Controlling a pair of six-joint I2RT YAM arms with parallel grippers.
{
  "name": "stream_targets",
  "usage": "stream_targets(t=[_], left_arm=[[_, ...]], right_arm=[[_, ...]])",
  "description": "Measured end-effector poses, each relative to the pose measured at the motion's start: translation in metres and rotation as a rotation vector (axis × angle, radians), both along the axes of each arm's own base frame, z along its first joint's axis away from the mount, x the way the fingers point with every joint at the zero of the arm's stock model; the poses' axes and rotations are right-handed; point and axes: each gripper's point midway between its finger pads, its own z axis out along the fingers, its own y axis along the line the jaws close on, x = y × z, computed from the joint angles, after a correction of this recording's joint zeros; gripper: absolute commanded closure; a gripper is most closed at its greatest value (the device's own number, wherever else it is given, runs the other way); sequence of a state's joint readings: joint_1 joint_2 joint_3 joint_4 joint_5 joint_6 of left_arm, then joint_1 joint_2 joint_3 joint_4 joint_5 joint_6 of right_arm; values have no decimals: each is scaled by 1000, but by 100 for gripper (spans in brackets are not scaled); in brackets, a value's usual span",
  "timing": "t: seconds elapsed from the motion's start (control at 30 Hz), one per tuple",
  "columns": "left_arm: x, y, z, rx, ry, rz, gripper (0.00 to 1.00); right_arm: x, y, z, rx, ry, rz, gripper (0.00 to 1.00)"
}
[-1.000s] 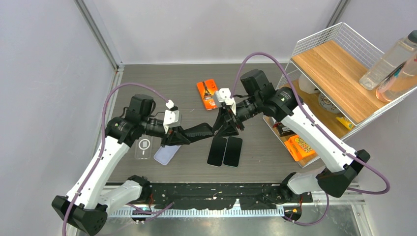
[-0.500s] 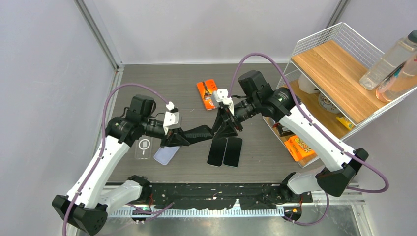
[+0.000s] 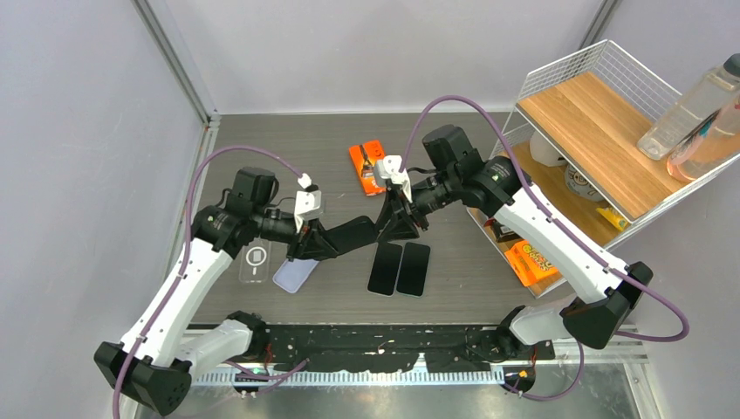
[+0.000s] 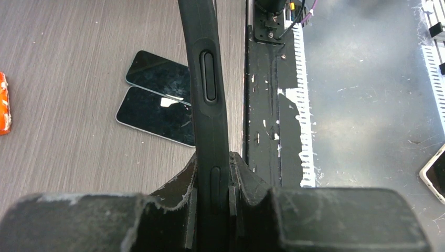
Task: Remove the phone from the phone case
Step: Remove the phone case from the phone.
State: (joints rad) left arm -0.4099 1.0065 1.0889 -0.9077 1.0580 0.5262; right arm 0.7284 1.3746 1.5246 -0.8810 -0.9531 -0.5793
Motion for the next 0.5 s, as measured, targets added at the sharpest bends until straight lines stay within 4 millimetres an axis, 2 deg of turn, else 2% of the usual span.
stream_targets(t=[0.5], left_arm=[[0,-1,-4,6,30,0,100]], right_arm=[[6,3,-7,-26,17,-42,61]])
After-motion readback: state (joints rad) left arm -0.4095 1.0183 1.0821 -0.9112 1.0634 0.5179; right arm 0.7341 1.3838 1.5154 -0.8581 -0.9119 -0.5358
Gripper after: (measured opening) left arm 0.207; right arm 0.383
